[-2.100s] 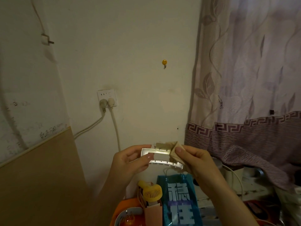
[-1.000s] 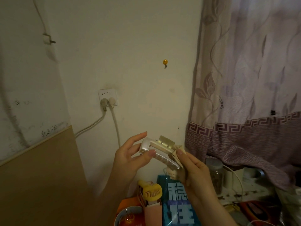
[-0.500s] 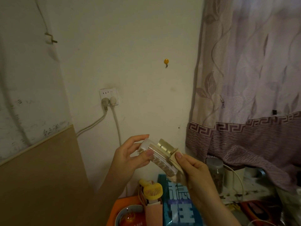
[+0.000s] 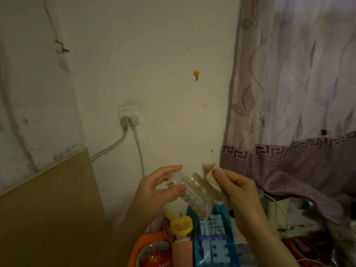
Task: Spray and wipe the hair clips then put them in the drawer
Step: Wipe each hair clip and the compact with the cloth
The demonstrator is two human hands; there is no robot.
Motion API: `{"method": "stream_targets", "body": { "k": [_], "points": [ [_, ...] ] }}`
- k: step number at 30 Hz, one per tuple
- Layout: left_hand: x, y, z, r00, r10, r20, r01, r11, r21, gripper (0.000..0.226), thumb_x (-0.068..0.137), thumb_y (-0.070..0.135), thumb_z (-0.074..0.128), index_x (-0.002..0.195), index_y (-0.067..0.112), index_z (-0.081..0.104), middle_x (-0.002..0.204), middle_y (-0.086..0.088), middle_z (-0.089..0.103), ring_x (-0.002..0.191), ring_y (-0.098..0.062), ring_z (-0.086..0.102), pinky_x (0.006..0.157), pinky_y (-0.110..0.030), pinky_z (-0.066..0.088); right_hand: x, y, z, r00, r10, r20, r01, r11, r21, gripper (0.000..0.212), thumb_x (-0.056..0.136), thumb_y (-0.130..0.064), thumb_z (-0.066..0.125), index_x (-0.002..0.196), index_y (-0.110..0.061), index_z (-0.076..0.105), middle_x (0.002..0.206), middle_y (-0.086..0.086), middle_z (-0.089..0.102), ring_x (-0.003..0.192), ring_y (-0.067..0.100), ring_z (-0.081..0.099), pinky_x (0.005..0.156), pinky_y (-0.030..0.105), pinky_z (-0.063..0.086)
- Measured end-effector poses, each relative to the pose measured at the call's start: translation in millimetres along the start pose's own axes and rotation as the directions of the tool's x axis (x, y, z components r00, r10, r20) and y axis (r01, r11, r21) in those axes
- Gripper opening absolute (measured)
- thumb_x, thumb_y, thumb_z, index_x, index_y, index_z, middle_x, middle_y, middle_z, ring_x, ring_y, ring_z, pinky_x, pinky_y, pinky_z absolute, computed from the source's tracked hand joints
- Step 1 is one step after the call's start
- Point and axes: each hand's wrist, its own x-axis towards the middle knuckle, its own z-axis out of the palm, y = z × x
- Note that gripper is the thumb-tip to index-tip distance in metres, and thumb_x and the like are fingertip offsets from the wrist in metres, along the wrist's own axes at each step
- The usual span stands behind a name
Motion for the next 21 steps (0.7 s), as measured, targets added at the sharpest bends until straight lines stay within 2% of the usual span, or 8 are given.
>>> {"method": "stream_targets", "body": {
  "k": [3, 7, 10, 13, 18, 21],
  "points": [
    [-1, 1, 4, 1.000, 0.006, 0.008, -0.006, 1.000, 0.004, 0.042, 0.061, 0.028, 0.079, 0.102, 0.036, 0.072, 0.099, 0.006, 0.071, 0.085, -0.017, 0.071, 0.067, -0.029, 0.058, -1, 3, 5, 0.998, -0.049, 0.046, 0.052, 0.995, -0.080, 0.025, 0.071, -0.032, 0.065, 0.086, -0.017, 0.077, 0.081, 0.007, 0.075, 0.072, 0.016, 0.070, 0.062, 0.022, 0.054],
    [-2, 4, 9, 1.000, 0.016, 0.028, -0.016, 1.000, 0.009, 0.040, 0.062, 0.026, 0.078, 0.100, 0.036, 0.073, 0.098, 0.006, 0.072, 0.083, -0.018, 0.072, 0.066, -0.028, 0.058, -1, 9, 9, 0.998, -0.057, -0.006, 0.056, 0.990, -0.126, 0.037, 0.066, -0.033, 0.070, 0.094, -0.009, 0.076, 0.085, 0.009, 0.075, 0.083, 0.028, 0.070, 0.075, 0.040, 0.057],
    [-4, 6, 10, 0.999, 0.025, 0.028, -0.025, 1.000, -0.003, 0.040, 0.062, 0.026, 0.078, 0.100, 0.036, 0.072, 0.098, 0.005, 0.072, 0.085, -0.021, 0.072, 0.064, -0.025, 0.056, -1, 10, 10, 0.997, -0.073, -0.025, 0.069, 0.987, -0.147, 0.022, 0.073, -0.020, 0.073, 0.092, -0.008, 0.077, 0.083, 0.010, 0.075, 0.082, 0.029, 0.070, 0.077, 0.044, 0.057],
    [-6, 7, 10, 1.000, 0.021, 0.007, -0.021, 0.999, -0.034, 0.039, 0.061, 0.025, 0.078, 0.098, 0.035, 0.073, 0.098, 0.002, 0.072, 0.084, -0.024, 0.072, 0.064, -0.025, 0.056, -3, 10, 7, 0.997, -0.082, -0.010, 0.079, 0.984, -0.162, 0.012, 0.079, -0.008, 0.071, 0.090, -0.009, 0.077, 0.080, 0.009, 0.075, 0.079, 0.029, 0.070, 0.073, 0.040, 0.058],
    [-8, 7, 8, 1.000, 0.021, -0.014, -0.022, 0.997, -0.080, 0.042, 0.057, 0.029, 0.079, 0.099, 0.031, 0.073, 0.097, -0.001, 0.073, 0.087, -0.023, 0.071, 0.065, -0.027, 0.057, -8, 13, 1, 0.996, -0.085, -0.011, 0.081, 0.977, -0.197, 0.009, 0.080, -0.010, 0.070, 0.086, -0.011, 0.077, 0.076, 0.007, 0.074, 0.073, 0.025, 0.070, 0.068, 0.035, 0.058],
    [-8, 6, 4, 0.999, 0.011, -0.033, -0.014, 0.996, -0.090, 0.042, 0.060, 0.026, 0.078, 0.102, 0.029, 0.072, 0.097, 0.002, 0.073, 0.093, -0.014, 0.070, 0.067, -0.028, 0.057, -11, 17, -6, 0.998, -0.064, -0.013, 0.060, 0.976, -0.211, 0.008, 0.078, -0.015, 0.071, 0.083, -0.014, 0.077, 0.074, 0.006, 0.074, 0.069, 0.022, 0.069, 0.064, 0.032, 0.057]
  ]
}}
